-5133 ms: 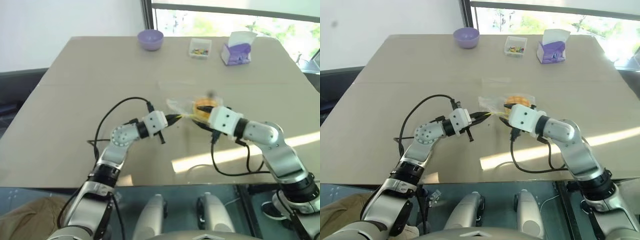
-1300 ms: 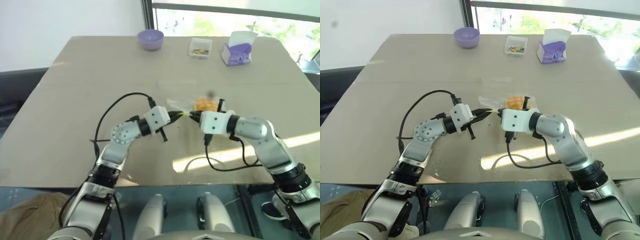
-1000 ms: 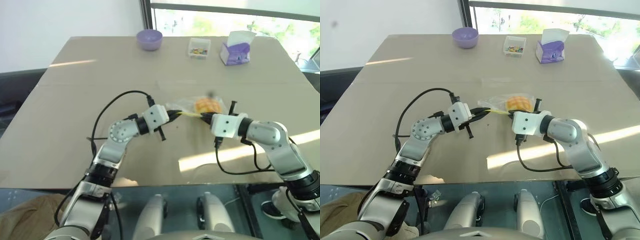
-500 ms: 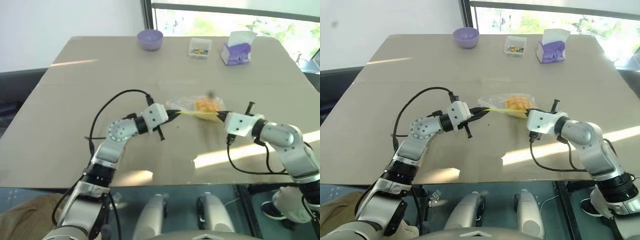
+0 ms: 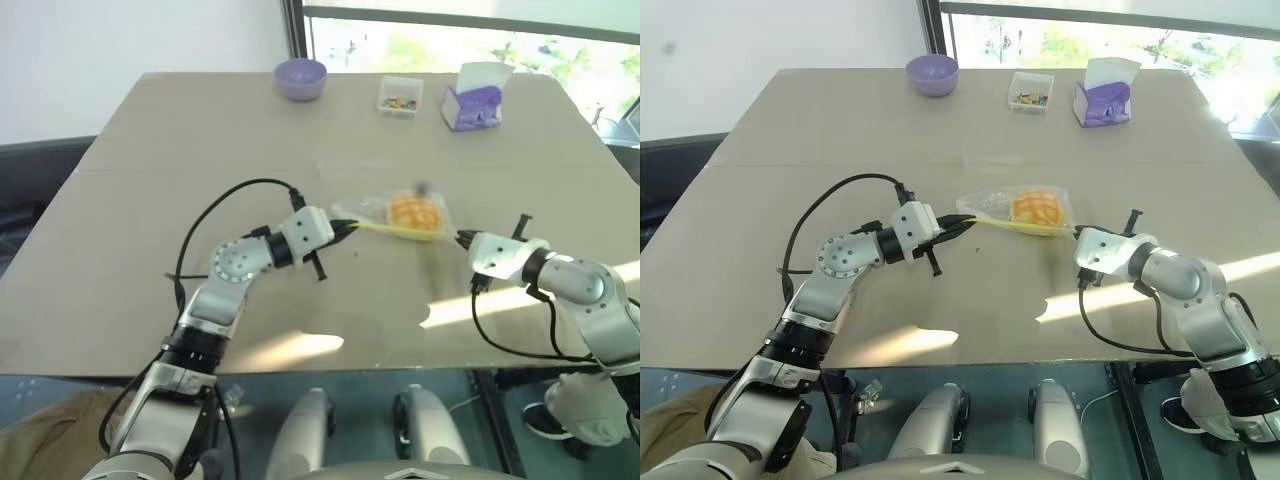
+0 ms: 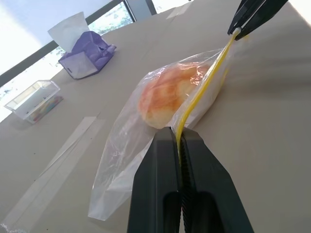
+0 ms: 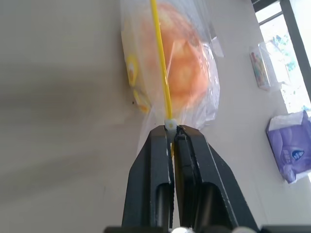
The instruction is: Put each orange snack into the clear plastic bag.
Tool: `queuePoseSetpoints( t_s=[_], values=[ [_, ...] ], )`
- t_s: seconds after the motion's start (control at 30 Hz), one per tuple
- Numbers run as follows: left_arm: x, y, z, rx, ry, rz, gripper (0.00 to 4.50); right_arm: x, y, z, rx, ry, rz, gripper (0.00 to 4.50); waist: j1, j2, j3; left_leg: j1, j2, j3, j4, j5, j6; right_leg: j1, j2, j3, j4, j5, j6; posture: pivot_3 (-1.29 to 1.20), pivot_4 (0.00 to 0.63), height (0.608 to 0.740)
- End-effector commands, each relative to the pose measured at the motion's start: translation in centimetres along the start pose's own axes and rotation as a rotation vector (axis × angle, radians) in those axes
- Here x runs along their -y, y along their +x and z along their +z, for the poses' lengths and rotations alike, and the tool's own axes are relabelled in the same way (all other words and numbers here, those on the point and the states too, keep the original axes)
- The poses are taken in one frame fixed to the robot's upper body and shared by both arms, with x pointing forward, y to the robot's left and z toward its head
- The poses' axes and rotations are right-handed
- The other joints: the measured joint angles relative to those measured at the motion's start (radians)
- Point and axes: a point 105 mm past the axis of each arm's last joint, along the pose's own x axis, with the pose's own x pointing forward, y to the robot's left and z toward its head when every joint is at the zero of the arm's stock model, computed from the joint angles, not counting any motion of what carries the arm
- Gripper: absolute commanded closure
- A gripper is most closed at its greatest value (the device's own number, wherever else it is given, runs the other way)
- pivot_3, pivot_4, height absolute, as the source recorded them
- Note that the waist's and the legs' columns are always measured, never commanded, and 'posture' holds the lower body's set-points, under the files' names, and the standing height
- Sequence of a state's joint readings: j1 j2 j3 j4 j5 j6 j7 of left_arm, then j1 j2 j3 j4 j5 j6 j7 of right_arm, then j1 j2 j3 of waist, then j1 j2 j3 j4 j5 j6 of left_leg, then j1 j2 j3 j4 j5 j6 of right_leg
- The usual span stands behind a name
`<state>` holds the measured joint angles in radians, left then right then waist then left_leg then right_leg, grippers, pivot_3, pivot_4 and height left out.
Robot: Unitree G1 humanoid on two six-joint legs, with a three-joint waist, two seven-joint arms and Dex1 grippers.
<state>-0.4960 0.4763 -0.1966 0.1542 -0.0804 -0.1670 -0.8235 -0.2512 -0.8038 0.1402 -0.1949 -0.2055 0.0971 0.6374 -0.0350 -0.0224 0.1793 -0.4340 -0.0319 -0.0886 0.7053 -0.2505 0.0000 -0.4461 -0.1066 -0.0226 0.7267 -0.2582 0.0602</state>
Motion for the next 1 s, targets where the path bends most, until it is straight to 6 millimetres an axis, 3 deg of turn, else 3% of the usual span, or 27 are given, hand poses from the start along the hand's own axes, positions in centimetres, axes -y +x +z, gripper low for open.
queuePoseSetpoints(
  t_s=[0.03, 0.13, 0.27, 0.47, 0.53, 0.7, 0.83, 1.0],
  values=[
    [-2.7, -1.7, 0.4, 0.007, 0.031, 0.106, 4.50, 2.3, -1.7, -2.8, -0.120, -0.002, -0.085, 4.46, 0.000, 0.000, 0.000, 0.000, 0.000, 0.000, 0.000, 0.000, 0.000, 0.000, 0.000, 0.000, 0.000, 0.000, 0.000, 0.00, 0.150, 0.666],
    [-2.8, -1.8, 0.4, 0.010, 0.028, 0.110, 4.50, 2.7, -1.9, -2.6, -0.115, -0.002, -0.092, 4.46, 0.000, 0.000, 0.000, 0.000, 0.000, 0.000, 0.000, 0.000, 0.000, 0.000, 0.000, 0.000, 0.000, 0.000, 0.000, 0.00, 0.150, 0.666],
    [-3.7, -2.2, 1.5, 0.076, -0.036, 0.138, 4.50, 4.8, -3.0, -1.2, -0.082, -0.017, -0.119, 4.46, 0.001, 0.000, 0.000, 0.000, 0.000, 0.000, 0.000, 0.000, 0.000, 0.000, 0.000, 0.000, 0.000, 0.000, 0.000, 0.00, 0.150, 0.666],
    [-7.9, -4.0, 5.7, 0.251, -0.205, 0.206, 4.50, 8.8, -5.2, 3.7, 0.103, 0.055, -0.133, 4.46, -0.002, 0.000, 0.001, 0.000, 0.001, -0.001, 0.000, 0.000, 0.000, 0.000, 0.000, -0.001, 0.000, 0.000, 0.000, 0.00, 0.150, 0.666],
    [-9.7, -4.4, 6.9, 0.292, -0.231, 0.257, 4.50, 10.4, -5.5, 4.3, 0.114, 0.032, -0.164, 4.46, -0.002, 0.000, 0.001, 0.000, 0.001, -0.001, 0.000, 0.000, 0.000, 0.000, 0.000, -0.001, 0.000, 0.000, 0.000, 0.00, 0.150, 0.666],
    [-10.9, -3.3, 6.0, 0.227, -0.192, 0.287, 4.50, 12.4, -4.3, 2.8, 0.065, -0.004, -0.231, 4.46, -0.001, 0.000, 0.000, 0.000, 0.000, 0.000, 0.000, 0.000, 0.000, 0.002, 0.000, -0.001, -0.002, 0.000, 0.000, 0.00, 0.150, 0.666],
    [-11.2, -1.7, 4.8, 0.177, -0.120, 0.306, 4.50, 12.7, -2.9, 1.5, 0.042, -0.014, -0.269, 4.46, -0.001, 0.000, 0.000, 0.000, 0.000, 0.000, 0.000, 0.000, 0.000, 0.001, 0.000, -0.001, -0.002, 0.000, 0.000, 0.00, 0.150, 0.666],
    [-10.8, -1.1, 4.8, 0.173, -0.023, 0.306, 4.50, 12.7, -2.8, 1.1, 0.038, -0.039, -0.317, 4.46, 0.000, -0.001, 0.001, -0.003, 0.000, 0.000, 0.000, 0.000, 0.000, -0.001, -0.001, -0.001, -0.002, 0.000, 0.000, 0.00, 0.150, 0.666]
  ],
)
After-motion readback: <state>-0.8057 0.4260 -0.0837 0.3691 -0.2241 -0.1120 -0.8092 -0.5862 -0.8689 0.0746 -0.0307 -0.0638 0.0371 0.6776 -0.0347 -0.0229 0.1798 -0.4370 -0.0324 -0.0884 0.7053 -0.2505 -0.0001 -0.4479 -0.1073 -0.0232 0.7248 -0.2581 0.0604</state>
